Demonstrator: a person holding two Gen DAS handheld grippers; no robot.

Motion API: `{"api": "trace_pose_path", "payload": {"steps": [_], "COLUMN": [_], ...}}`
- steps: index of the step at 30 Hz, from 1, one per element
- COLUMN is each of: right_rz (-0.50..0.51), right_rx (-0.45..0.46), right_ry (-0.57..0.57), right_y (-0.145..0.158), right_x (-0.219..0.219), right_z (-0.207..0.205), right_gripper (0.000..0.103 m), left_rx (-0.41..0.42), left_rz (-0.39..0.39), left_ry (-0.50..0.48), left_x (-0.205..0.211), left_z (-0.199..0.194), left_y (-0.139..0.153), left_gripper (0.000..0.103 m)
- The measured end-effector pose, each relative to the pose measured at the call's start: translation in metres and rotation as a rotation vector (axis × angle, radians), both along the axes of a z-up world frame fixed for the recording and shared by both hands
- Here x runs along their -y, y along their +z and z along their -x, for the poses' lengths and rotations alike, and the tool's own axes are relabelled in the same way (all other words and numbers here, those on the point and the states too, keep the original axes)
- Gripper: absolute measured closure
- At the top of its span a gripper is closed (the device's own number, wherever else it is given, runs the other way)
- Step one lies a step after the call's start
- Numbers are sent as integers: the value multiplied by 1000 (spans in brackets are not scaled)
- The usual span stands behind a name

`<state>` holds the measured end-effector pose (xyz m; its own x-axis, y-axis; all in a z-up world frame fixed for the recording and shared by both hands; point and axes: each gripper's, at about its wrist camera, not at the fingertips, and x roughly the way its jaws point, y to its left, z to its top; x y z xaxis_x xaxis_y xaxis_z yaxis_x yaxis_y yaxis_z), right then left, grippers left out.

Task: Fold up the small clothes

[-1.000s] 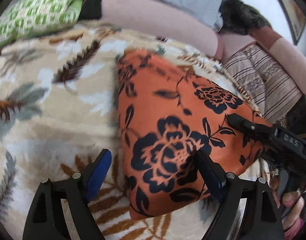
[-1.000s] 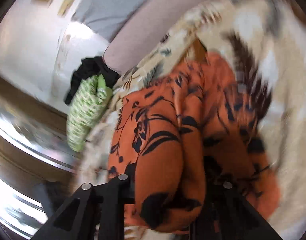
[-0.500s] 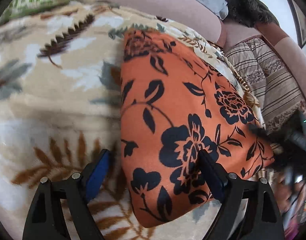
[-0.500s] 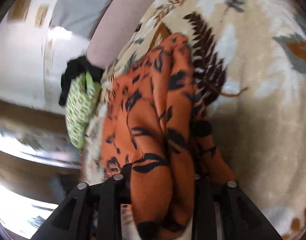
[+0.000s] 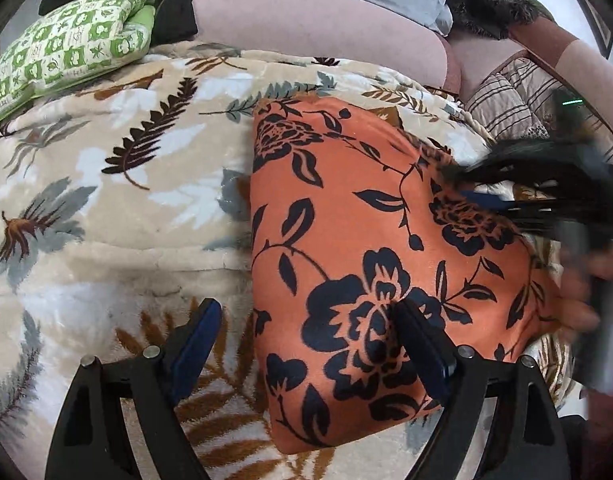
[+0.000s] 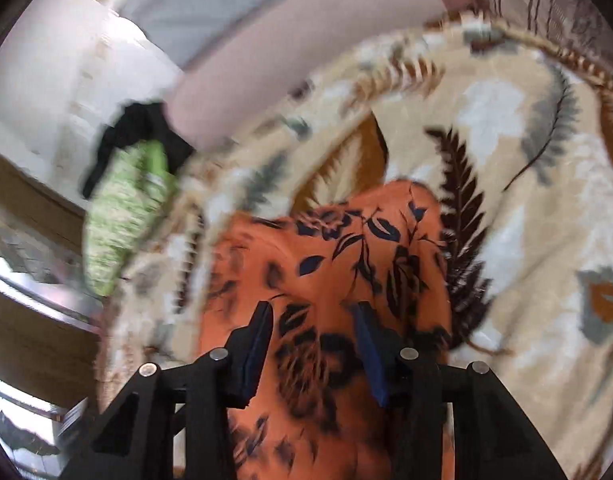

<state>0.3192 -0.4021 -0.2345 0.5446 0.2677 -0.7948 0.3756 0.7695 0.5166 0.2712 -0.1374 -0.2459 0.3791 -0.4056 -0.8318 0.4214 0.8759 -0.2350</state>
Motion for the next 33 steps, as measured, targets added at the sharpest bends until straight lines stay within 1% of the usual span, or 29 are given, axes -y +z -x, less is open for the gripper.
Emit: {"api": "trace_pose_path", "payload": {"steps": [1, 2, 3, 4, 5, 7, 8, 9, 10, 12, 14, 16, 18, 19, 21, 22, 23, 26, 28, 29, 31, 33], "right_rz": [21, 53, 71, 67, 62, 34, 35, 40, 39, 28, 26, 13, 26, 32, 35, 13, -18, -83, -61, -42, -50, -56], "right_rx": [-46, -89, -96, -46, -28, -47, -42, -23, 16, 57, 63, 48, -2, -36, -82, -68, -49, -55, -8, 25, 65, 120], "right_ry": [-23, -50, -57, -38, -38, -51, -55, -55, -38, 26, 132, 228, 301, 313, 295, 283, 263, 199, 177, 180, 185, 177], "right_y": [-16, -31, -45, -50, -48, -40, -35, -26, -13, 1, 10, 8, -6, -18, -45, -53, -54, -45, -28, -15, 4, 26], "right_x": [5, 9, 14, 19, 21, 23, 23, 22, 16, 0, -31, -57, -84, -92, -97, -95, -90, -77, -70, -65, -56, -42], "right_z": [-5, -13, -20, -24, -25, -25, -25, -27, -29, -37, -60, -77, -93, -105, -126, -134, -136, -136, -120, -107, -87, -49], "right_gripper": [71, 77, 77, 77, 77, 77, 76, 74, 73, 73, 73, 73, 74, 73, 73, 73, 74, 74, 74, 74, 74, 73], "left_rx": [-13, -20, -23, -21, -16, -4, 5, 10, 16, 34, 44, 43, 22, 15, 8, 1, -9, -24, -4, 10, 43, 58], "left_rz": [15, 23, 27, 29, 24, 19, 18, 19, 21, 2, -24, -56, -84, -88, -105, -107, -101, -78, -42, -25, 11, 28], "left_ry": [-10, -10, -8, -8, -7, -1, 9, 15, 18, 17, 0, -24, -45, -56, -81, -87, -88, -85, -66, -59, -39, -4], "left_x": [0, -3, -4, -5, -6, -9, -12, -15, -17, -20, -20, -18, -15, -14, -11, -10, -10, -12, -17, -19, -26, -32], "left_z": [-1, -1, -1, 0, 1, 3, 4, 5, 6, 9, 11, 14, 15, 16, 16, 16, 14, 9, 7, 8, 7, 6], "left_y": [-1, -2, -2, -1, 1, 5, 8, 10, 11, 13, 12, 7, -2, -6, -15, -17, -17, -12, -2, 3, 14, 18], "left_gripper": [14, 14, 14, 14, 14, 14, 14, 14, 14, 14, 14, 14, 14, 14, 14, 14, 13, 13, 13, 13, 13, 13]}}
